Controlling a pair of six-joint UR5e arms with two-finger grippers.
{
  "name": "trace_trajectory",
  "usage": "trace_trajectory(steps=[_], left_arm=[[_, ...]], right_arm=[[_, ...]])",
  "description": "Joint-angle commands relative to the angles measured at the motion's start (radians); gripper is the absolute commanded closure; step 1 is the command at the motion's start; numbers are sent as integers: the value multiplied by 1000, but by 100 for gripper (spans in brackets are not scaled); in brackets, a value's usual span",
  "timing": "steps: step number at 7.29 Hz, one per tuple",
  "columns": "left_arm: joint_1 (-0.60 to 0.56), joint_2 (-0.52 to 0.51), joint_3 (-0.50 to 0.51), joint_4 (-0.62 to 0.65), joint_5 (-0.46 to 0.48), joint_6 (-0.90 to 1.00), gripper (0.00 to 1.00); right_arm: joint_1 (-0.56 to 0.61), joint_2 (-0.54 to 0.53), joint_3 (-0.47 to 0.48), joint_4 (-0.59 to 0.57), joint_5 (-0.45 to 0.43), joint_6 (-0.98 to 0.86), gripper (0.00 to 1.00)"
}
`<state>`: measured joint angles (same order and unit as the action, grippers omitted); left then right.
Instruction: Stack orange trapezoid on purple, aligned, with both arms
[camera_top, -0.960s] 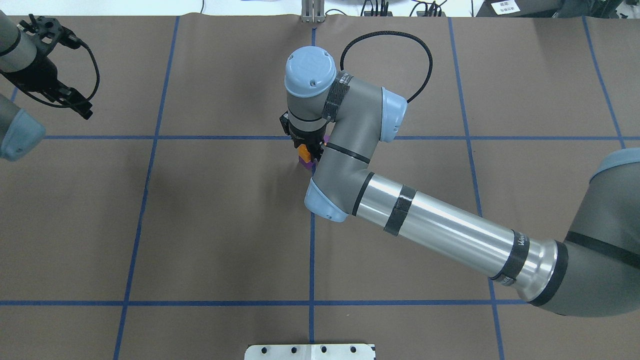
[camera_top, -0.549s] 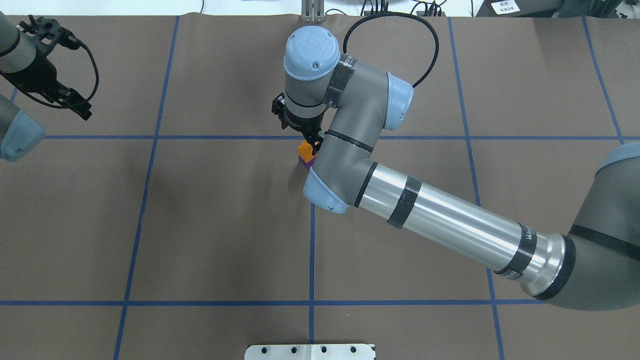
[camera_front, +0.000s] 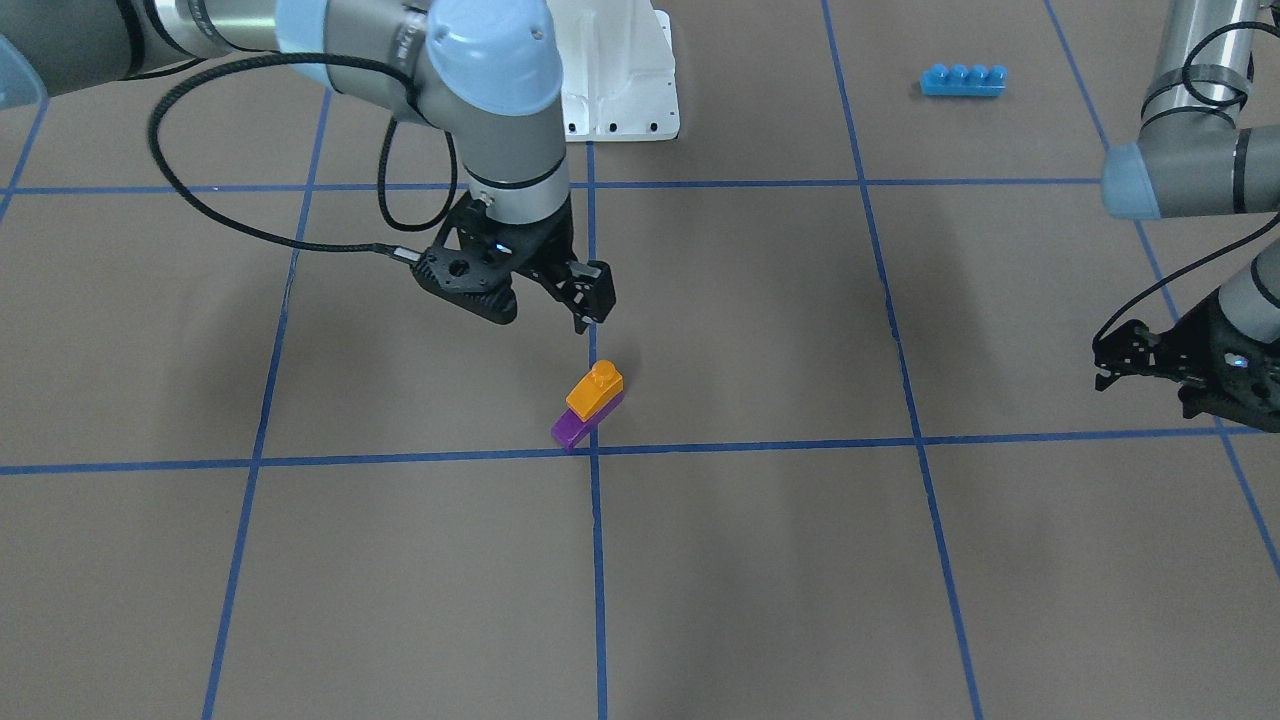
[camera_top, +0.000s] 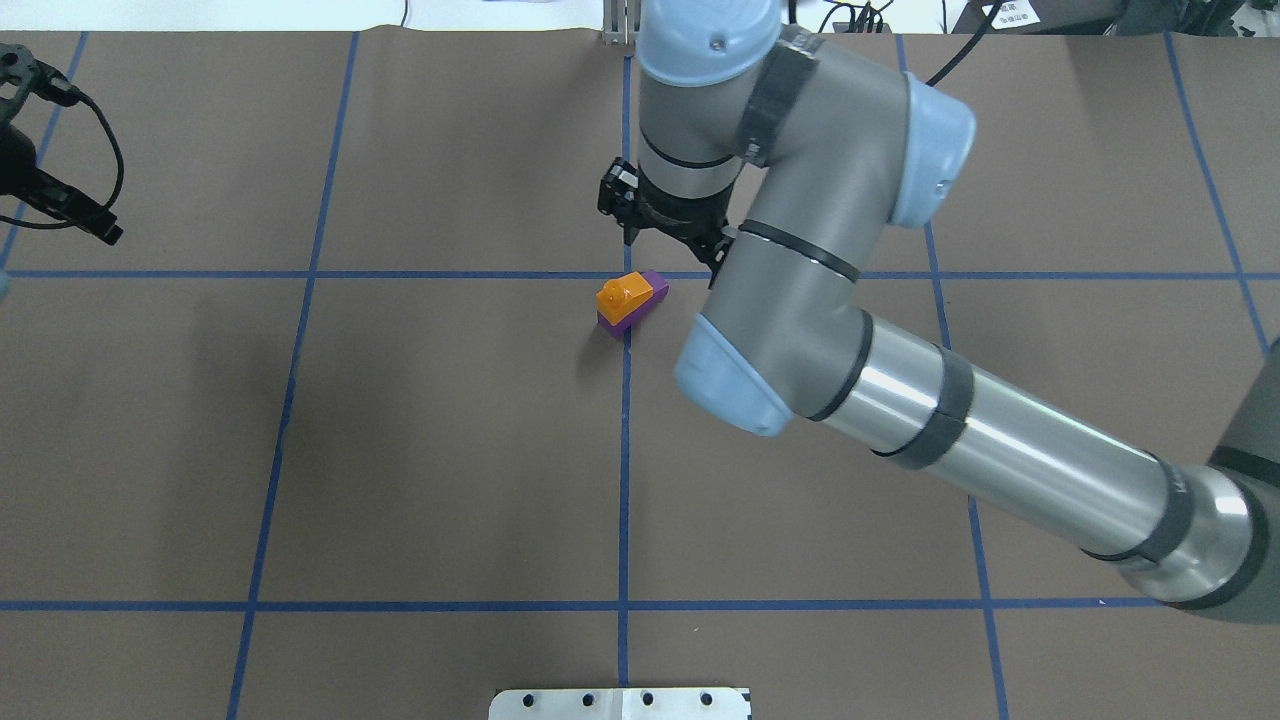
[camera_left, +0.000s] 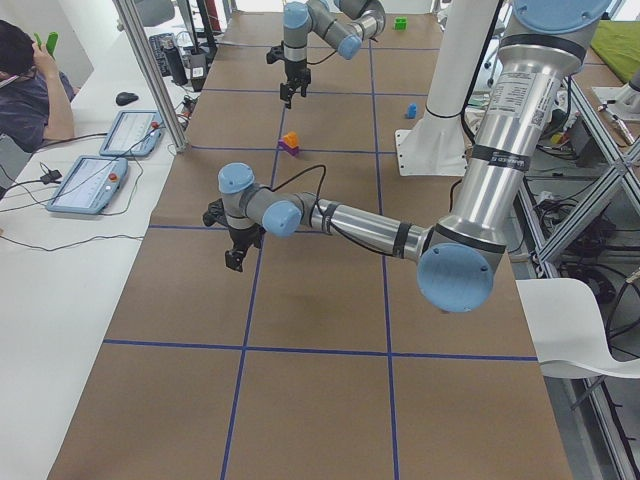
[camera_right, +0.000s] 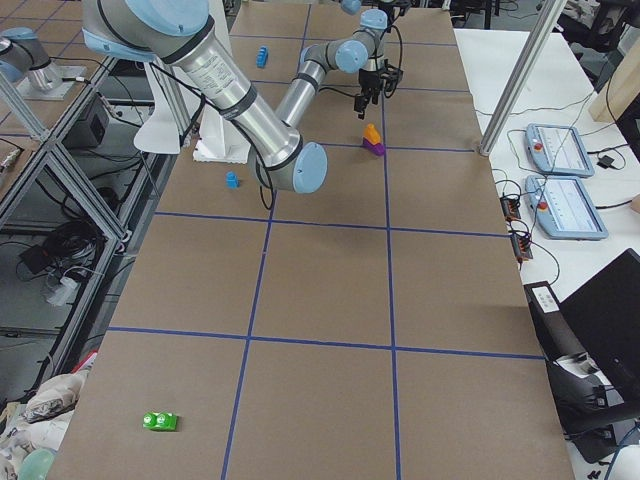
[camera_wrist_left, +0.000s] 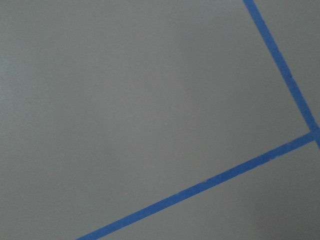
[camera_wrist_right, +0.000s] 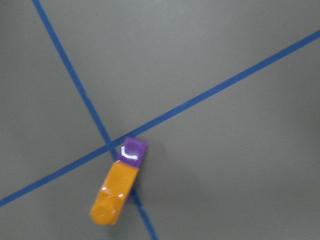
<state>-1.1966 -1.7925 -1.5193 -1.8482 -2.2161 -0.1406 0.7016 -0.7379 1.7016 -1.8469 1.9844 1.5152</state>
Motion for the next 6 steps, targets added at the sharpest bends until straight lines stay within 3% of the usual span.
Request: trace_trajectory(steps=[1,3,5,6], left_arm=[[-119,103,-2,-48,-75,117,0],[-251,172,-13,-42,-91,156,0],[-256,270,-51,-104,-82,153,0],[-256,280,-23,-147,-77,151,0]], right_arm=[[131,-264,208,-25,48,-335,0],[296,-415,204,-20,129,-683,0],[524,-536,134,-22,288,-1084,0],[568,-567,112,-3,307,-1095,0]])
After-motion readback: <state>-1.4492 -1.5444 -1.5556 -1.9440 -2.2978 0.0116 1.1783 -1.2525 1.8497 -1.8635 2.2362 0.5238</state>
